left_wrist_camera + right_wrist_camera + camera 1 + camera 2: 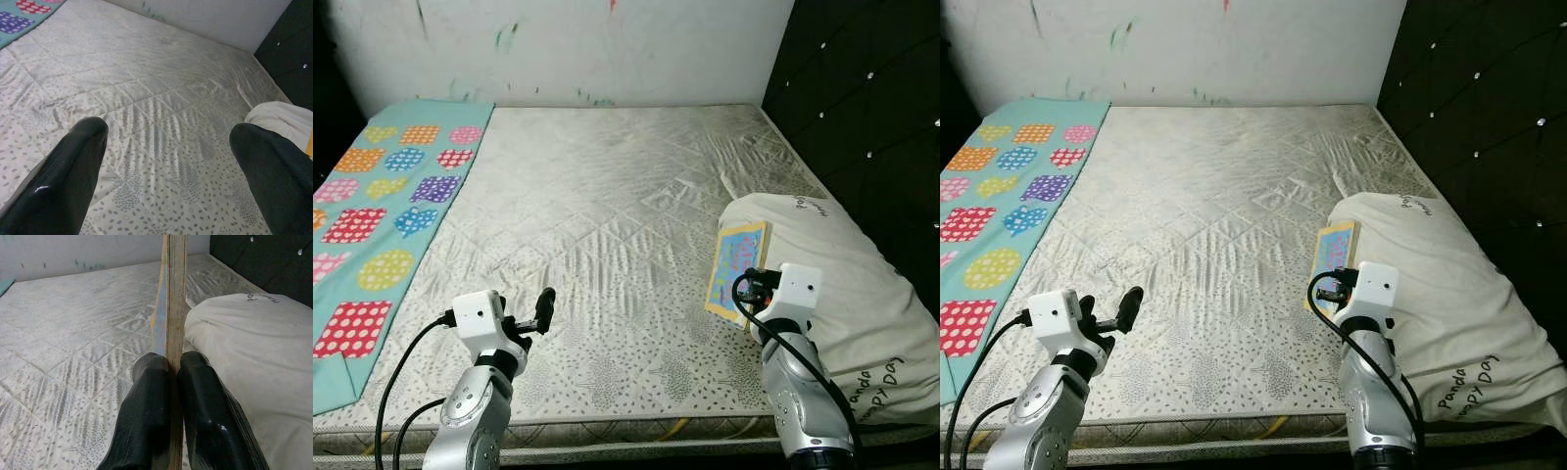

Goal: Clean up the room

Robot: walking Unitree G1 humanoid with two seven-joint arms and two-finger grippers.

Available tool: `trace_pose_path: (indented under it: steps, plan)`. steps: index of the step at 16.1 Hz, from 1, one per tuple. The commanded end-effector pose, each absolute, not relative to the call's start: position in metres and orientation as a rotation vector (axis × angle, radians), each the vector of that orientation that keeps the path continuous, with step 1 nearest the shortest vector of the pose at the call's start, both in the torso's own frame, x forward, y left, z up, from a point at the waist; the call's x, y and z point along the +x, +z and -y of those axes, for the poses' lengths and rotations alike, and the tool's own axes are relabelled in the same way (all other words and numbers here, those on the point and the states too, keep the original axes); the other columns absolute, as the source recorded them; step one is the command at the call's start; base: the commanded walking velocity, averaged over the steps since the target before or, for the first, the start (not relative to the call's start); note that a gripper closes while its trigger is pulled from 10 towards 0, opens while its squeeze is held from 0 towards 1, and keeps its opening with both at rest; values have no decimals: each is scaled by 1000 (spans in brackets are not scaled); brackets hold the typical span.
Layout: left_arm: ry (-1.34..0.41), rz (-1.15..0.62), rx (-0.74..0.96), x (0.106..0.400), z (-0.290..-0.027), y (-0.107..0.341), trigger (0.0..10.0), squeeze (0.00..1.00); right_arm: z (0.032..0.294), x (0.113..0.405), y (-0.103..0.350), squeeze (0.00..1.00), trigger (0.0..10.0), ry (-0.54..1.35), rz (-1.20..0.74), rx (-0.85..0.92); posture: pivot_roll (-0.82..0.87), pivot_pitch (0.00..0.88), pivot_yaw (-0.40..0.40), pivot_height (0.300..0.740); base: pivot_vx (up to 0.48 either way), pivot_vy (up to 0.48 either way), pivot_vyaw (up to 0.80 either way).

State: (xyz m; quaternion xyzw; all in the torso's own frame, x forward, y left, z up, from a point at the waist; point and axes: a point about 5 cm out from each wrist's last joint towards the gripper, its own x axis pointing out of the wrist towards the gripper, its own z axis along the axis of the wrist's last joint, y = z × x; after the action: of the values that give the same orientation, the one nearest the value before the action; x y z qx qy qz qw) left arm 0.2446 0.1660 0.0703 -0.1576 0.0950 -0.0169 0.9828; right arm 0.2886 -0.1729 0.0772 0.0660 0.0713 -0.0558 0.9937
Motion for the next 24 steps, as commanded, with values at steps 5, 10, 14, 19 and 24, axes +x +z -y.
trace_pose_path:
  steps: [5, 10, 14, 19, 24]
  plan:
    - [-36, -204, -318, 244, -167, 69, 10000, 0, 172, 291, 85, 0, 10000, -93, -94, 119, -96, 0, -13, 740, 0, 0, 0]
    - [-36, -204, -318, 244, -166, 69, 10000, 0, 171, 291, 85, 0, 10000, -87, -90, 120, -98, 0, -12, 740, 0, 0, 0]
    - [-27, -195, -315, 244, -168, 70, 10000, 0, 168, 291, 85, 0, 10000, -64, -93, 115, -97, 0, -11, 690, 0, 0, 0]
    - [-27, -203, -312, 243, -167, 69, 10000, 0, 167, 290, 82, 0, 10000, -53, -102, 100, -96, 0, -13, 640, 0, 0, 0]
    - [-31, -205, -309, 243, -166, 69, 10000, 0, 166, 290, 82, 0, 10000, -45, -104, 96, -98, 0, -13, 590, 0, 0, 0]
